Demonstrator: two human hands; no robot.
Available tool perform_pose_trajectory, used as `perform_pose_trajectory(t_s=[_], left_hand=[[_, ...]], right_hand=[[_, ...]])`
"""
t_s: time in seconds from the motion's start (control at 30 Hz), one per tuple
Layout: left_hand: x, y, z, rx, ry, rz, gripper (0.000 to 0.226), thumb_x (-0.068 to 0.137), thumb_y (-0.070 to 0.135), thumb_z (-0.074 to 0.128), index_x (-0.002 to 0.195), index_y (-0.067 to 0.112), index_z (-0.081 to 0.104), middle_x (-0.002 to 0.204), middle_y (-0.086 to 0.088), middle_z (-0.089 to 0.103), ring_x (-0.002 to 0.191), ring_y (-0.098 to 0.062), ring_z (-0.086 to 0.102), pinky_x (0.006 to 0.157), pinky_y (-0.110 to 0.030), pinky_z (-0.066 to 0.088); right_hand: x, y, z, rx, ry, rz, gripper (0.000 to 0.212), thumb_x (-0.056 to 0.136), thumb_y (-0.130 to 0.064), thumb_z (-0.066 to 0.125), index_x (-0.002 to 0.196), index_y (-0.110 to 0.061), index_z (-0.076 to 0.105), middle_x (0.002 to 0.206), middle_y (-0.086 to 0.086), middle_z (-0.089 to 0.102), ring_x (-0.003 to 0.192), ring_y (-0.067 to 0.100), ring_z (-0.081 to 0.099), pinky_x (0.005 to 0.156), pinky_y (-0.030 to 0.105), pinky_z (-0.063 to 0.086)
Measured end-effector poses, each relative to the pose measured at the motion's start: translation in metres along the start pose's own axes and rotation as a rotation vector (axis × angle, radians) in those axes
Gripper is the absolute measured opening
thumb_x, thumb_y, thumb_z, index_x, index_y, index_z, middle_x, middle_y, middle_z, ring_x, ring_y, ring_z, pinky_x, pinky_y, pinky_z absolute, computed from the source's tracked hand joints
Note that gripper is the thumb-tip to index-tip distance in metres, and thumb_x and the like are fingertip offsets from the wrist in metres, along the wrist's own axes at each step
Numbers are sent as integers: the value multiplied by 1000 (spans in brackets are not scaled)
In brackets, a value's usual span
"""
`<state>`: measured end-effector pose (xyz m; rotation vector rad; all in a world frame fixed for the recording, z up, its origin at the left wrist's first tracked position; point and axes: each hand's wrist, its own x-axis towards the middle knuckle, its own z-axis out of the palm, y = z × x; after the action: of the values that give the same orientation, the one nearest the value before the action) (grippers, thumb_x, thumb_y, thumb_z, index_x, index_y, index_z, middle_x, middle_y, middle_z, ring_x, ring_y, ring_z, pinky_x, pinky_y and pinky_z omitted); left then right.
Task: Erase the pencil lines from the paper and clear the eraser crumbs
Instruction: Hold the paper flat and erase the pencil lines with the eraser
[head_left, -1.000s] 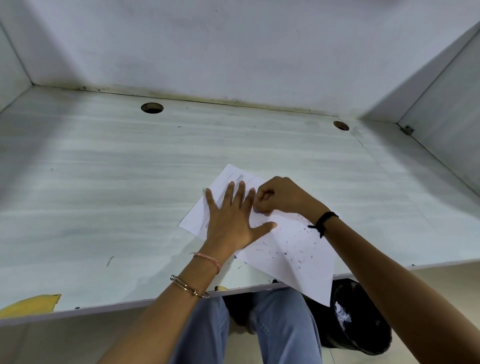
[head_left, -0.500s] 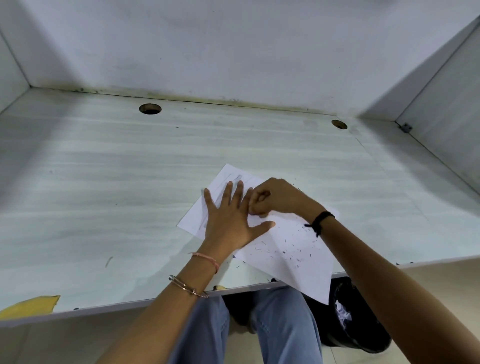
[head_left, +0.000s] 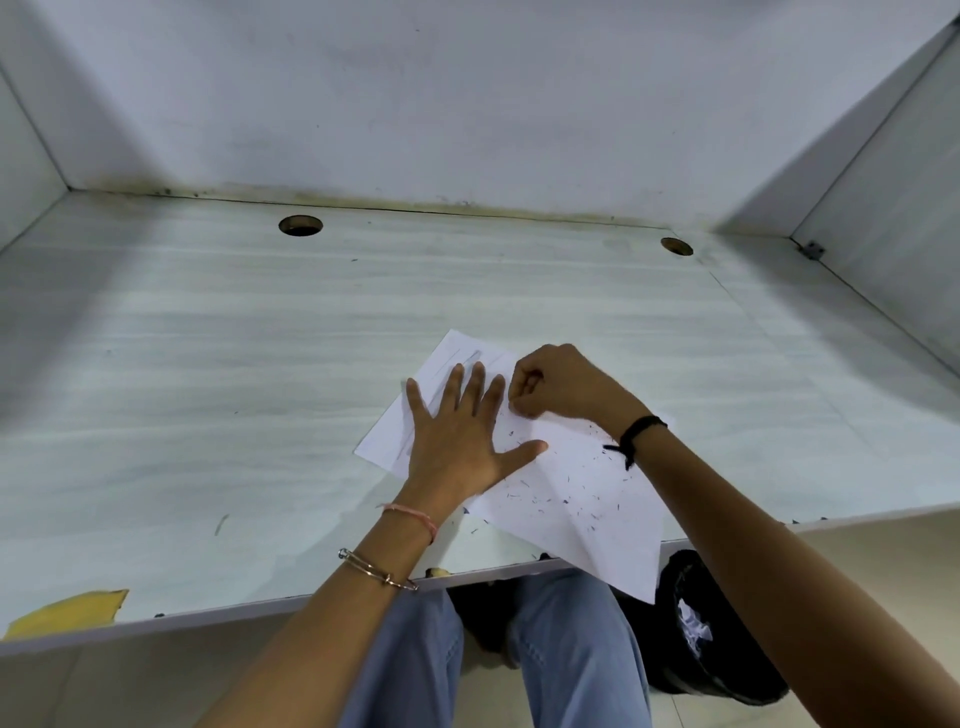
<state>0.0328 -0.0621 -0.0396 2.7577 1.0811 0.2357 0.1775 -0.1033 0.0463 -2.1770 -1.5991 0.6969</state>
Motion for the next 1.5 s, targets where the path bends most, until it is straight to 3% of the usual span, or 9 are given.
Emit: perform_pose_trajectory(t_s=[0.1,0.33,0.53,0.7,0.9,1.03,1.17,1.3,1.5], left_hand=[[0,0,1,-1,20,0,100,75,87,8,156,29,1,164,1,-6,150,-19,-10,108,-69,-13],[1,-1,1,-3,-14,-4,103,69,90,-1,155,33,-1,163,3,-10,150,-19,-13,109,-69,-12],[5,2,-5,-54,-16,-60,86,80,86,16,153,42,9,163,5,4,150,-20,-3,107,-71,-12],[26,14,-5,-25,50,-56,99,69,92,10,145,34,34,157,-4,21,146,-30,11,109,-72,1],[31,11,10,0,57,-15,109,63,90,-15,154,37,13,164,-5,-3,149,-32,-11,105,-72,-14],[33,11,10,-15,33,-24,102,65,90,-7,153,41,7,164,-4,-6,149,-32,-12,102,-69,-20],[31,10,12,-24,70,-21,100,67,89,-6,154,41,8,164,-4,-3,149,-32,-12,104,-69,-20],[33,11,13,7,62,-22,99,68,89,-5,153,40,8,164,-4,-3,149,-33,-11,103,-70,-19],[32,10,12,-21,69,-19,93,74,88,2,154,40,9,164,-5,-3,149,-33,-12,104,-71,-18]], right_hand=[[-14,-10,15,-36,-86,-66,7,71,-2,67,75,-6,71,68,0,67,64,10,61,63,23,50],[4,21,1,95,178,54,4,77,-1,68,80,-3,69,79,6,71,68,13,64,65,24,54],[-16,55,5,571,359,187,9,81,-10,72,89,-7,71,83,5,73,75,13,68,74,20,52],[-14,50,2,409,351,145,6,80,-11,73,86,-11,72,83,2,74,69,1,65,63,6,46],[-5,30,12,166,231,86,6,75,-7,71,77,-12,73,68,-5,68,59,4,59,52,8,43],[6,31,-6,97,334,147,6,74,-4,70,73,-9,71,65,-3,65,55,6,57,47,10,40],[4,20,1,13,147,92,7,71,-3,72,70,-10,72,68,0,69,59,9,61,53,19,45],[9,29,-12,19,274,154,4,74,-3,70,76,-5,73,70,4,69,51,4,53,43,9,35],[8,17,-7,-10,131,103,3,73,-4,71,74,-6,74,66,-1,68,54,6,55,48,10,39]])
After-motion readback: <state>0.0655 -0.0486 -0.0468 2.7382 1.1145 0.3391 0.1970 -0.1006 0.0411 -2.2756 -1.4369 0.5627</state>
